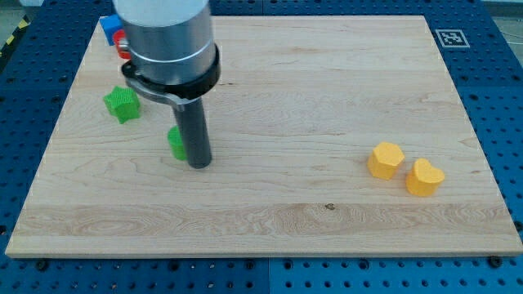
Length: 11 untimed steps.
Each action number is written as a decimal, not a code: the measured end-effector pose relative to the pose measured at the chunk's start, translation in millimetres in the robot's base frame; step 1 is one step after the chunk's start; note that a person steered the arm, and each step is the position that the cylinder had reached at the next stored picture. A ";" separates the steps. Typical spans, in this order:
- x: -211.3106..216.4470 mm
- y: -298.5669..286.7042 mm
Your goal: Push the green circle into the green star
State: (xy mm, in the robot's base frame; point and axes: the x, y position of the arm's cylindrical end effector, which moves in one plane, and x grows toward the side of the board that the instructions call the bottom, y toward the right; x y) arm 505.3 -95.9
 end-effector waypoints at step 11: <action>-8.8 -11.0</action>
State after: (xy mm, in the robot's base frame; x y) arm 496.5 -106.8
